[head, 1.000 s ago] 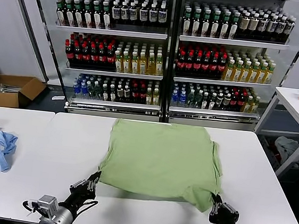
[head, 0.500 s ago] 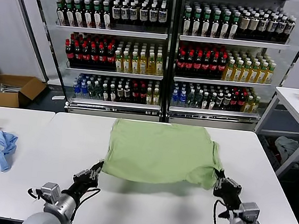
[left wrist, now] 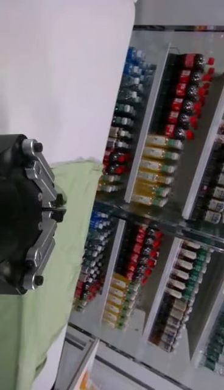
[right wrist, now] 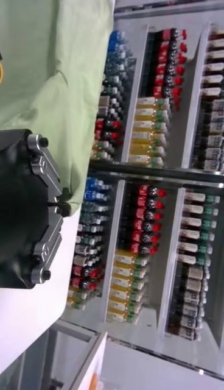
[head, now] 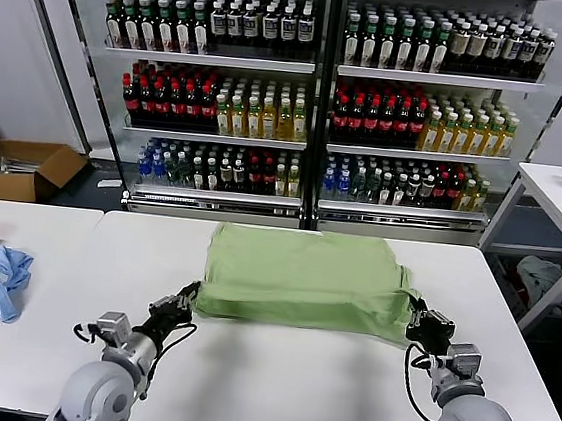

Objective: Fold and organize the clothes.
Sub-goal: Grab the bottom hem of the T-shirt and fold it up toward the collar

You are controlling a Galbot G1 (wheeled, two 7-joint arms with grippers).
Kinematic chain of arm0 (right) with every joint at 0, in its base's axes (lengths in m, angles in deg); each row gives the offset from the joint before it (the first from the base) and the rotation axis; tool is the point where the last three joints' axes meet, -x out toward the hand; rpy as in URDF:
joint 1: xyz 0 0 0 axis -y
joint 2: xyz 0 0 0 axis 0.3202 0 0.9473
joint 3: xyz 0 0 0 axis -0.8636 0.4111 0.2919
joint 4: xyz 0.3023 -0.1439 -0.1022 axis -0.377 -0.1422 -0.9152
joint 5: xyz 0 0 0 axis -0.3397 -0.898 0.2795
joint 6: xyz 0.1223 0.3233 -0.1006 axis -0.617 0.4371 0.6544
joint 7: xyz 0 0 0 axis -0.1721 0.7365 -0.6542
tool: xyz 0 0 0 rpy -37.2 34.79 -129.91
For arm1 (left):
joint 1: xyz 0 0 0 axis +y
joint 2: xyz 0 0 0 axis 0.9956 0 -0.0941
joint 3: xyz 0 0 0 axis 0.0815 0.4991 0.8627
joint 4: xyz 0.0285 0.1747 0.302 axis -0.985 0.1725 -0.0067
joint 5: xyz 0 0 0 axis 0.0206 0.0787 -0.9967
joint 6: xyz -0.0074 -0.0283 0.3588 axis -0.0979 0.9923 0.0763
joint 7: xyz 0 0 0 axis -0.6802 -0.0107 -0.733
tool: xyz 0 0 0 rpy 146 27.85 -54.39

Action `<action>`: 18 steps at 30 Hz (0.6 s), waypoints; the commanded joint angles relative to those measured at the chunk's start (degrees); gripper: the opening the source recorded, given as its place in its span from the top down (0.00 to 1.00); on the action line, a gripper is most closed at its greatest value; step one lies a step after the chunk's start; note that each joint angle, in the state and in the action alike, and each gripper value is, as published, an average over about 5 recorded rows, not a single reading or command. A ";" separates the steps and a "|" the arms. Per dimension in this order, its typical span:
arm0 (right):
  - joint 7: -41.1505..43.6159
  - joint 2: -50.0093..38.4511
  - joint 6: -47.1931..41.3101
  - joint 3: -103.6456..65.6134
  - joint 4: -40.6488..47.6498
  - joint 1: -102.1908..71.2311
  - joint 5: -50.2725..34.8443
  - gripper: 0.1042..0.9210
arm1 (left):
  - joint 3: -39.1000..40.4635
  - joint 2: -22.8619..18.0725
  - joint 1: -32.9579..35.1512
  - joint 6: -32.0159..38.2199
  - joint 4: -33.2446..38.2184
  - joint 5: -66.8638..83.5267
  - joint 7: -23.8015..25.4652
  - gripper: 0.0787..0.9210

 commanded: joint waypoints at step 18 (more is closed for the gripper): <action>1.69 1.20 -6.10 -1.88 -0.06 -3.82 7.03 0.50 | 1.98 -1.00 -2.34 0.58 -7.14 -4.48 -0.80 0.57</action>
